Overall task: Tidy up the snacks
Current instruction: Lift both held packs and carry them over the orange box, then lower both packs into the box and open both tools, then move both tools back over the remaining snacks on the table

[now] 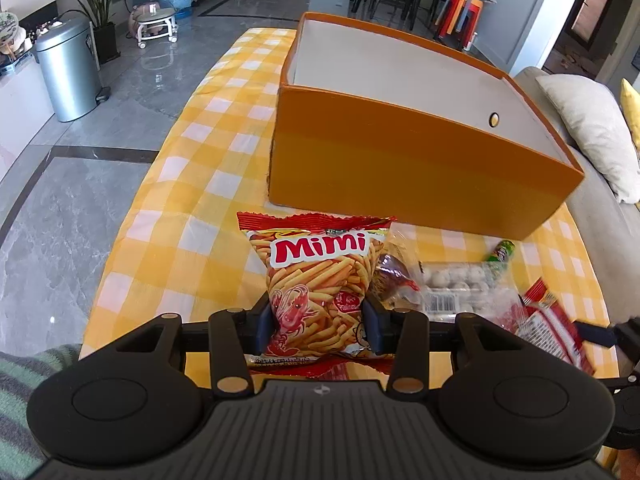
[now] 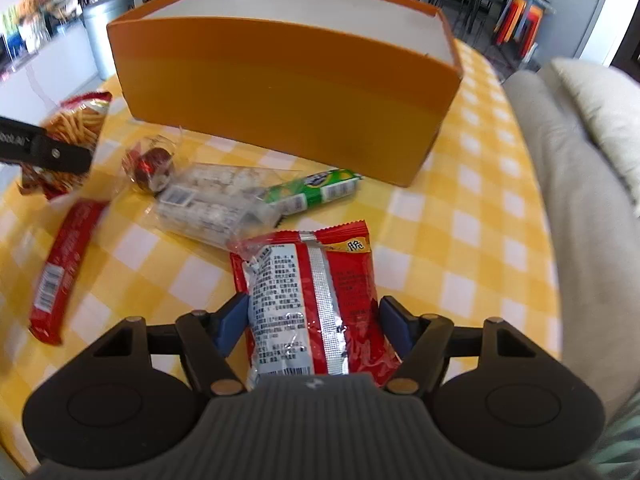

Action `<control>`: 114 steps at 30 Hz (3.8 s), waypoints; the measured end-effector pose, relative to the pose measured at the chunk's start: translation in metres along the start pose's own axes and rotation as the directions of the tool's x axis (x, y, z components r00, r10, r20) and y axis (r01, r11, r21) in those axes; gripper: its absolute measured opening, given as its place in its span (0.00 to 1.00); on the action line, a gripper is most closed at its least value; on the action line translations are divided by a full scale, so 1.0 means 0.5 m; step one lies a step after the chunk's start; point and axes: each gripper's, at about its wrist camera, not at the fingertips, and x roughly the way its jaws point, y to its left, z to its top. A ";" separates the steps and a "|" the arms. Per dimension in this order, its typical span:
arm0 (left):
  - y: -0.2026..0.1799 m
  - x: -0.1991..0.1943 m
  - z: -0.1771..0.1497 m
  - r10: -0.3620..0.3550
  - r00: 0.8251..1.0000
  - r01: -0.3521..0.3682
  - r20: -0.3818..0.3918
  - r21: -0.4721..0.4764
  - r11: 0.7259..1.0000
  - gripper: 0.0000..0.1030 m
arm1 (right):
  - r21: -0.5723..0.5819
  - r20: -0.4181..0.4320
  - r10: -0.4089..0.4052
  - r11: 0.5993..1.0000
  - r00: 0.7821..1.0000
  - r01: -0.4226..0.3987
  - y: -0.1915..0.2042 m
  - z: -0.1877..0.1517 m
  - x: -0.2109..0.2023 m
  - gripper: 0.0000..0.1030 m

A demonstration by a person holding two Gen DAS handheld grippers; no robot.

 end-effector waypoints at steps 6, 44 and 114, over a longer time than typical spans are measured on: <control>-0.019 -0.007 -0.015 -0.001 1.000 0.001 -0.018 0.035 0.999 0.48 | -0.166 0.020 -0.176 0.970 0.984 0.177 0.030 -0.016 -0.035 0.66; -0.091 -0.027 0.303 -0.158 0.987 0.152 0.021 0.185 0.971 0.48 | 0.257 0.231 0.211 0.928 0.950 -0.269 -0.160 0.340 -0.153 0.67; -0.102 -0.066 0.294 0.006 0.990 -0.050 0.141 0.306 0.951 0.74 | 0.303 0.094 0.203 0.927 0.975 -0.222 -0.072 0.490 -0.030 0.82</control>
